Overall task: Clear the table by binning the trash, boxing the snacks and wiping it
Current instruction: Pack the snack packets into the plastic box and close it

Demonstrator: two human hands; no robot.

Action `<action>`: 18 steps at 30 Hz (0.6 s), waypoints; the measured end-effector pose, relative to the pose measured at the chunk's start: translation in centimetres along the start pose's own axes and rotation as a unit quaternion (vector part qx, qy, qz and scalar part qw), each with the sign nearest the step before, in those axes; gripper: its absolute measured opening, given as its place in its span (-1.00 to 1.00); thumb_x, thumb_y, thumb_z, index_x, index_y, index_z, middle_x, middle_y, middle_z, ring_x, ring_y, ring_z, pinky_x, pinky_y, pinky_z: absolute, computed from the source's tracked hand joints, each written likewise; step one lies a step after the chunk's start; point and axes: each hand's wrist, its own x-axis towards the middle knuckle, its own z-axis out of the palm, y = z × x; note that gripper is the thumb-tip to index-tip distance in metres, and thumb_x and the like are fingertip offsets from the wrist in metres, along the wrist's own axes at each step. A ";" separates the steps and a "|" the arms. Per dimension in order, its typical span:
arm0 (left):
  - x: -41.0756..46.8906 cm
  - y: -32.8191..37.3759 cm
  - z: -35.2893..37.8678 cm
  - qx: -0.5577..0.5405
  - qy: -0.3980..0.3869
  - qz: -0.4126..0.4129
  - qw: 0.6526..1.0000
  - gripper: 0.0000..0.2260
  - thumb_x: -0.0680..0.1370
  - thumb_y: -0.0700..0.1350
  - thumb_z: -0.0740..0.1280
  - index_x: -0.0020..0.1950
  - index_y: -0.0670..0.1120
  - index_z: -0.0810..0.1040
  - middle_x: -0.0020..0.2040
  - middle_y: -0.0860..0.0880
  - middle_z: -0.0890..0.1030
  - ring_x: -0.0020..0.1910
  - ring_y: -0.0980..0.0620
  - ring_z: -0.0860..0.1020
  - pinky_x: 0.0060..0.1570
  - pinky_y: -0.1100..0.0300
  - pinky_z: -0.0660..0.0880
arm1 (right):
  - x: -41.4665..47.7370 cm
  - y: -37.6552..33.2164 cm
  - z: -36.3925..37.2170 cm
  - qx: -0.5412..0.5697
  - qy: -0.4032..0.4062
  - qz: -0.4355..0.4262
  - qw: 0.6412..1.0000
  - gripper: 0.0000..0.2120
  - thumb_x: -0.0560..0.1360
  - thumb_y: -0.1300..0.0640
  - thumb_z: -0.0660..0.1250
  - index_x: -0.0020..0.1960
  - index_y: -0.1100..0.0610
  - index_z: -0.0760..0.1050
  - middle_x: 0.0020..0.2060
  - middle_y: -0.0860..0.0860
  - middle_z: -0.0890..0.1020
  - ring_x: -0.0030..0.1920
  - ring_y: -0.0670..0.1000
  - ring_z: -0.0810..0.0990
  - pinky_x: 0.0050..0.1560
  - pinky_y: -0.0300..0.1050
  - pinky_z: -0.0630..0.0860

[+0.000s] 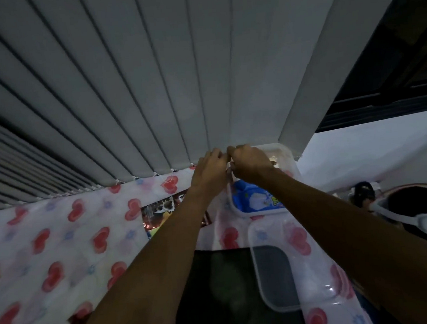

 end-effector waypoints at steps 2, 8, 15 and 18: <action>-1.7 -2.4 -1.3 0.012 0.003 -0.016 1.000 -0.71 0.59 -0.03 0.30 0.28 -0.10 0.51 0.18 -0.14 0.50 0.17 -0.15 0.49 0.17 -0.03 0.42 | 0.4 -3.1 0.4 0.006 0.002 -0.006 1.000 -0.77 0.55 0.16 0.26 0.21 0.11 0.43 0.07 0.15 0.60 0.07 0.20 0.61 -0.11 -0.03 0.41; -6.9 -9.5 -3.0 0.018 0.000 -0.092 0.996 -0.71 0.60 -0.02 0.30 0.29 -0.09 0.54 0.18 -0.13 0.52 0.16 -0.15 0.53 0.17 -0.03 0.47 | 1.1 -10.6 3.4 0.017 -0.014 -0.050 0.999 -0.70 0.56 0.11 0.27 0.26 0.14 0.45 0.14 0.18 0.60 0.10 0.21 0.60 0.02 0.01 0.51; -10.6 -14.6 -1.7 0.038 -0.035 -0.144 0.988 -0.67 0.62 0.00 0.28 0.34 -0.11 0.50 0.28 -0.15 0.52 0.21 -0.14 0.52 0.16 -0.04 0.50 | 1.3 -13.3 8.3 0.017 -0.045 -0.063 0.997 -0.70 0.59 0.11 0.25 0.30 0.18 0.43 0.05 0.16 0.60 -0.08 0.10 0.58 -0.19 -0.11 0.41; -11.6 -15.6 -0.1 0.034 -0.066 -0.215 0.974 -0.49 0.58 0.15 0.33 0.42 -0.10 0.40 0.38 -0.20 0.39 0.29 -0.20 0.45 0.20 -0.09 0.47 | 1.5 -12.4 9.9 0.034 -0.076 -0.014 0.996 -0.79 0.59 0.10 0.25 0.17 0.18 0.46 -0.07 0.11 0.62 -0.22 0.01 0.56 -0.26 -0.14 0.45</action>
